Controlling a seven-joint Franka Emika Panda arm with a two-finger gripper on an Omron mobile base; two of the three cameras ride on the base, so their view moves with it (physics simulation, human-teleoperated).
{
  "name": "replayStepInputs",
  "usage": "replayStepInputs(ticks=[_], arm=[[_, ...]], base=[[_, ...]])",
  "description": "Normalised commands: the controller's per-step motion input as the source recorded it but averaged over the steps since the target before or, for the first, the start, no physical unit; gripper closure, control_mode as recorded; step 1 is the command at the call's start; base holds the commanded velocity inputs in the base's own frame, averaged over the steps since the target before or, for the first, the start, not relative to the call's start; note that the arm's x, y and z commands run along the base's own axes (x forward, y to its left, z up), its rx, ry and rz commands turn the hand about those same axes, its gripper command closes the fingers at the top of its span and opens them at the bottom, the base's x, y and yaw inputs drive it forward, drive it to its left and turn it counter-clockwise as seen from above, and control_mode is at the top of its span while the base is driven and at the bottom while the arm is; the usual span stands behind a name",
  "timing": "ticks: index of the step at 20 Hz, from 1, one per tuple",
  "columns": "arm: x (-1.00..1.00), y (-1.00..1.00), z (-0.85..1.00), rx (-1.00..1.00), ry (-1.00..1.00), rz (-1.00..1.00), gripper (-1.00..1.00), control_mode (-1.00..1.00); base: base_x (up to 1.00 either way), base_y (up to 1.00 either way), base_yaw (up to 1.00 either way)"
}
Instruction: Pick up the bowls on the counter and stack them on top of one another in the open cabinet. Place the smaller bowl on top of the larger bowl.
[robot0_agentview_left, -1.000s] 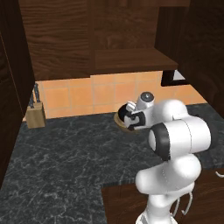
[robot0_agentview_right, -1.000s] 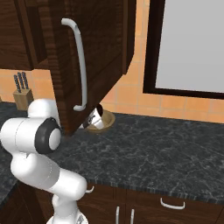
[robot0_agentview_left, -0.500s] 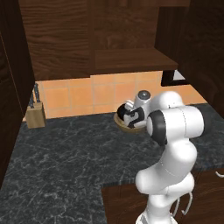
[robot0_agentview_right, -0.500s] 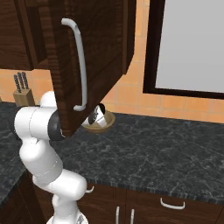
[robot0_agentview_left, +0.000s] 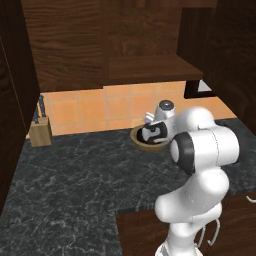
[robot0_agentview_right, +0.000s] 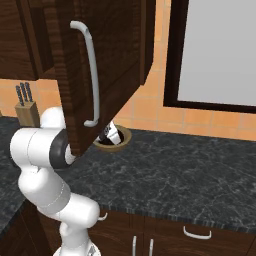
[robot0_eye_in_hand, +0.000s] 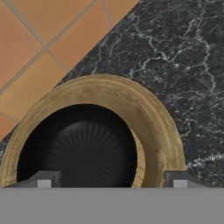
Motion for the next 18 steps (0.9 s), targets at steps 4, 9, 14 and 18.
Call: replayStepInputs(ticks=[4,9,14,18], arm=[[-0.12,-0.03,-0.06,0.00,0.29,0.00,-1.00,-1.00],[0.00,0.00,-0.39,0.00,0.33,0.00,-1.00,-1.00],[0.01,0.00,-0.54,0.00,0.24,0.00,-1.00,-1.00],[0.00,0.00,-0.55,0.00,0.08,0.00,-1.00,-1.00]], base=[[0.00,0.00,0.00],[0.00,0.00,0.00],[0.00,0.00,0.00],[0.00,0.00,0.00]])
